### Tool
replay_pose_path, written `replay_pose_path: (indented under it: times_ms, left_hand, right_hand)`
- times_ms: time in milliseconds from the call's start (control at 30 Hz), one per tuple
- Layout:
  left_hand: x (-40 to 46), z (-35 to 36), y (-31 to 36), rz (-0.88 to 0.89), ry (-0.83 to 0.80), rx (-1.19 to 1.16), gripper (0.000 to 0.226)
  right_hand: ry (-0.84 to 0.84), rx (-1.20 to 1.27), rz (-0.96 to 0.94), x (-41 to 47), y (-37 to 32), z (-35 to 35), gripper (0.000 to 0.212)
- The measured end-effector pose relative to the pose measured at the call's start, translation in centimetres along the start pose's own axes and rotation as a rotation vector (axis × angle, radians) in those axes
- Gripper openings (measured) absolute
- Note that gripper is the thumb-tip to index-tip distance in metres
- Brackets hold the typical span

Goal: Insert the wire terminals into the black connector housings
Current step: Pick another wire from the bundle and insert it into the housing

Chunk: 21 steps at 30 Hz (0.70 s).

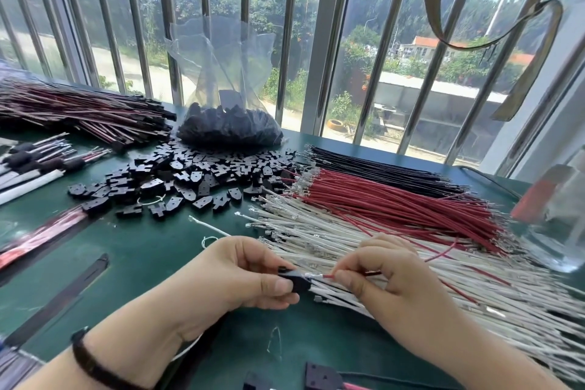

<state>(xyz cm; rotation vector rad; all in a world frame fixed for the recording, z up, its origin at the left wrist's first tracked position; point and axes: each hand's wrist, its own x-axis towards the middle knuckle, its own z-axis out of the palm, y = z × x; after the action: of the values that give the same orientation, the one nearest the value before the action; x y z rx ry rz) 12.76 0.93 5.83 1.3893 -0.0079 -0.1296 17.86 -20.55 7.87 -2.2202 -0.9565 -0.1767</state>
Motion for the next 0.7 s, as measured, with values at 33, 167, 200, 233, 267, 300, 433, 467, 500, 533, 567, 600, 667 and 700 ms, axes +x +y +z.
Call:
replay_pose_path:
  times_ms: [33, 167, 200, 233, 267, 300, 433, 467, 500, 533, 567, 600, 667, 700]
  left_hand:
    - [0.02, -0.05, 0.00, 0.004, 0.004, -0.004, 0.014]
    - [0.05, -0.14, -0.09, -0.003, 0.001, -0.016, 0.012]
    - [0.05, -0.14, -0.12, -0.005, -0.003, -0.018, 0.012]
    - [0.03, -0.15, -0.13, -0.004, -0.008, -0.019, 0.012]
    - [0.01, -0.15, -0.12, 0.000, -0.014, -0.023, 0.013]
    - [-0.03, -0.17, -0.11, 0.004, -0.021, -0.029, 0.019]
    - [0.01, -0.37, -0.20, 0.003, -0.029, -0.043, 0.051]
    - [0.05, -0.41, -0.23, 0.007, -0.026, -0.042, 0.049]
    - [0.07, -0.39, -0.22, 0.011, -0.021, -0.038, 0.044]
    - [0.09, -0.35, -0.20, 0.019, -0.013, -0.034, 0.036]
    - [0.11, -0.28, -0.20, 0.027, 0.002, -0.032, 0.026]
    - [0.13, -0.22, -0.22, 0.033, 0.018, -0.028, 0.019]
    - [0.12, -0.13, -0.22, 0.030, 0.026, -0.015, 0.013]
    - [0.11, -0.10, -0.17, 0.019, 0.013, -0.010, 0.011]
  right_hand:
    - [0.016, 0.032, 0.012, 0.03, -0.02, -0.13, 0.029]
    - [0.017, 0.059, 0.050, -0.03, -0.06, -0.25, 0.018]
    - [0.005, 0.059, 0.067, -0.06, -0.04, -0.21, 0.013]
    - [-0.006, 0.063, 0.082, -0.06, -0.04, -0.17, 0.010]
    - [-0.017, 0.072, 0.095, -0.07, -0.06, -0.15, 0.010]
    - [-0.026, 0.078, 0.102, -0.08, -0.05, -0.15, 0.010]
    - [-0.054, 0.088, 0.108, 0.02, -0.03, -0.35, 0.011]
    - [-0.058, 0.092, 0.107, 0.06, -0.01, -0.41, 0.011]
    - [-0.063, 0.096, 0.103, 0.11, -0.03, -0.45, 0.011]
    - [-0.074, 0.104, 0.098, 0.12, -0.10, -0.53, 0.010]
    - [-0.084, 0.112, 0.092, 0.14, -0.11, -0.60, 0.009]
    - [-0.088, 0.123, 0.085, 0.12, -0.07, -0.67, 0.009]
    - [-0.050, 0.128, 0.055, 0.01, -0.03, -0.76, 0.009]
    - [-0.012, 0.105, 0.031, 0.00, 0.01, -0.80, 0.007]
